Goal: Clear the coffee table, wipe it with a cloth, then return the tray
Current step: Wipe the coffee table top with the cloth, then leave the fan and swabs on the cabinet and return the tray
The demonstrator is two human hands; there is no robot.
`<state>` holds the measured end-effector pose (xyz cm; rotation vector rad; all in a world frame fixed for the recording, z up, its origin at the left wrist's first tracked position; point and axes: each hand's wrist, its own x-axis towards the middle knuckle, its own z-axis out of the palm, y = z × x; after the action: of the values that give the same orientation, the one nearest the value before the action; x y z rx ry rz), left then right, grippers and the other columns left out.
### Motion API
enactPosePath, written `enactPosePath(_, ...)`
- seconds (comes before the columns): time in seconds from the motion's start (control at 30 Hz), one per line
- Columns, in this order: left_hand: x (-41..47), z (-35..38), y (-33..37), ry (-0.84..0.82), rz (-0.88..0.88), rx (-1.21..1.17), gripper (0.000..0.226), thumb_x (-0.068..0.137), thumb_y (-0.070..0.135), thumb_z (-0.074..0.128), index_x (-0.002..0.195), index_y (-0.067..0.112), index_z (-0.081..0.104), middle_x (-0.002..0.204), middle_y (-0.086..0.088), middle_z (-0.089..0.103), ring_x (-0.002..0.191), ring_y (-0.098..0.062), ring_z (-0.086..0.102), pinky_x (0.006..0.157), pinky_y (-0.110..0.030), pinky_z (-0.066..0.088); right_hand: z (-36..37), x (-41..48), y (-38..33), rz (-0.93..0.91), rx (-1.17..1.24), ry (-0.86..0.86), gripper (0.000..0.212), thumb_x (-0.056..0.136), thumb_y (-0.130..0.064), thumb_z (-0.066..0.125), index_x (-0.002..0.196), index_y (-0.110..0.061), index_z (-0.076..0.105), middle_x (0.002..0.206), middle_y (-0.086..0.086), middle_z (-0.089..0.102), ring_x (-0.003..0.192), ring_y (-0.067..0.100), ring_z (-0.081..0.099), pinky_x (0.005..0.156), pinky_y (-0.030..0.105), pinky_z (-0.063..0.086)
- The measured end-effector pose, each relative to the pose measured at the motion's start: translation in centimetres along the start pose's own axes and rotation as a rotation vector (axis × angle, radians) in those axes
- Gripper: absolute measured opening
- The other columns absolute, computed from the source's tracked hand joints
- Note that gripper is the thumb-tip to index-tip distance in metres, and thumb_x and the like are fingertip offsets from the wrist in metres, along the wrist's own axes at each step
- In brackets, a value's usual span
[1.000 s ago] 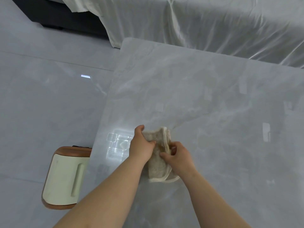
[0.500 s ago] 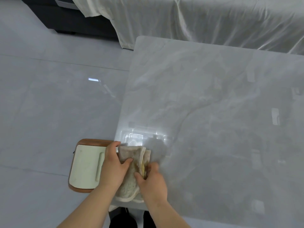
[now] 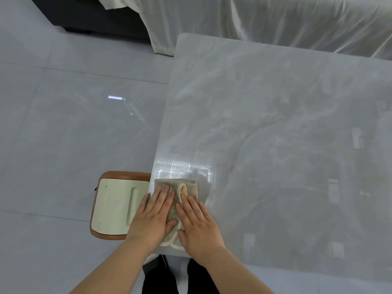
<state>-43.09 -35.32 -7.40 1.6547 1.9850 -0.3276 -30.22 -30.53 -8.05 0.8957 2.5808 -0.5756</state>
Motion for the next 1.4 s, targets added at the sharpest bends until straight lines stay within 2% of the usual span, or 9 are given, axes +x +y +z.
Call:
enactPosePath(0.1, 0.3, 0.1, 0.0, 0.075, -0.047, -0.048, 0.060, 0.083, 0.045, 0.031, 0.131, 0.011, 0.037, 0.140, -0.017, 0.041, 0.132, -0.033, 0.031, 0.108, -0.028, -0.009, -0.8, 0.0, 0.4, 0.007, 0.019, -0.025, 0.052, 0.072, -0.047, 0.030, 0.106, -0.033, 0.067, 0.119, -0.014, 0.063, 0.111, 0.003, 0.058, 0.090, 0.023, 0.050)
enactPosePath(0.17, 0.7, 1.0, -0.2, 0.046, -0.063, -0.070, 0.064, 0.091, 0.044, 0.030, 0.134, 0.020, -0.011, 0.153, -0.006, -0.006, 0.139, -0.026, -0.011, 0.110, -0.030, -0.019, -1.1, 0.2, 1.0, -0.049, 0.044, -0.078, 0.052, 0.083, -0.041, 0.032, 0.129, -0.024, 0.049, 0.144, -0.007, 0.038, 0.132, 0.009, 0.038, 0.108, 0.027, 0.033)
enactPosePath(0.2, 0.8, 1.2, -0.2, -0.003, -0.076, -0.071, 0.066, 0.092, 0.044, 0.029, 0.134, 0.022, -0.018, 0.152, -0.002, -0.016, 0.138, -0.022, -0.019, 0.111, -0.031, -0.017, -0.9, 0.6, 1.4, -0.104, 0.028, -0.118, 0.054, 0.091, -0.037, 0.029, 0.141, -0.018, 0.027, 0.153, -0.002, 0.013, 0.142, 0.013, 0.016, 0.115, 0.031, 0.015)
enactPosePath(0.27, 0.9, 1.2, 0.0, -0.029, -0.096, -0.062, 0.069, 0.092, 0.043, 0.030, 0.139, 0.020, -0.014, 0.153, 0.000, -0.018, 0.139, -0.018, -0.020, 0.112, -0.032, -0.012, -1.1, 0.9, 1.8, -0.149, 0.051, -0.240, 0.059, 0.096, -0.036, 0.026, 0.145, -0.014, 0.000, 0.155, 0.003, -0.010, 0.143, 0.018, -0.009, 0.116, 0.034, -0.004)
enactPosePath(0.47, 1.0, 0.6, 0.5, -0.037, -0.117, -0.099, 0.070, 0.091, 0.039, 0.037, 0.142, 0.018, -0.007, 0.154, 0.001, -0.015, 0.141, -0.016, -0.014, 0.114, -0.030, -0.001, -1.7, 1.3, 1.9, -0.096, 0.166, -0.166, 0.052, 0.095, -0.022, 0.035, 0.144, -0.015, 0.018, 0.156, 0.001, 0.007, 0.143, 0.015, 0.003, 0.116, 0.032, 0.011)
enactPosePath(0.63, 0.6, 0.1, 0.5, -0.006, -0.068, -0.127, 0.069, 0.090, 0.033, 0.041, 0.143, 0.018, -0.001, 0.155, -0.001, -0.009, 0.142, -0.018, -0.008, 0.113, -0.033, 0.012, -0.9, -0.8, 0.4, 0.160, 0.415, -0.068, 0.054, 0.091, -0.010, 0.041, 0.141, -0.020, 0.024, 0.154, -0.001, 0.017, 0.141, 0.018, 0.013, 0.114, 0.033, 0.022)
enactPosePath(0.87, -4.0, -3.4, 3.2, 0.030, 0.134, -0.108, 0.034, 0.088, 0.027, 0.045, 0.121, 0.019, 0.052, 0.129, -0.008, 0.053, 0.120, -0.025, 0.043, 0.091, -0.032, 0.038, -0.6, -10.7, -2.5, 0.663, 0.816, 0.159, 0.042, 0.089, -0.015, 0.045, 0.130, -0.019, 0.043, 0.126, 0.003, 0.057, 0.116, 0.022, 0.050, 0.091, 0.029, 0.041)
enactPosePath(1.13, -15.6, -5.0, 19.7, -0.003, 0.556, -0.341, 0.018, 0.085, 0.013, 0.054, 0.099, 0.012, 0.066, 0.103, -0.010, 0.069, 0.097, -0.027, 0.060, 0.082, -0.030, 0.041, 1.2, -31.2, -5.7, 1.243, 1.160, 0.676, 0.029, 0.083, -0.015, 0.049, 0.109, -0.018, 0.061, 0.110, 0.006, 0.067, 0.103, 0.023, 0.057, 0.083, 0.025, 0.042)
enactPosePath(1.4, -35.7, 2.6, 38.0, -0.233, 1.012, -0.278, 0.016, 0.084, 0.010, 0.053, 0.093, 0.014, 0.066, 0.087, -0.010, 0.069, 0.087, -0.026, 0.062, 0.079, -0.033, 0.044, 8.9, -56.8, -14.2, 1.744, 1.301, 1.240, 0.024, 0.083, -0.014, 0.051, 0.103, -0.014, 0.064, 0.096, 0.004, 0.067, 0.089, 0.017, 0.059, 0.070, 0.020, 0.038)
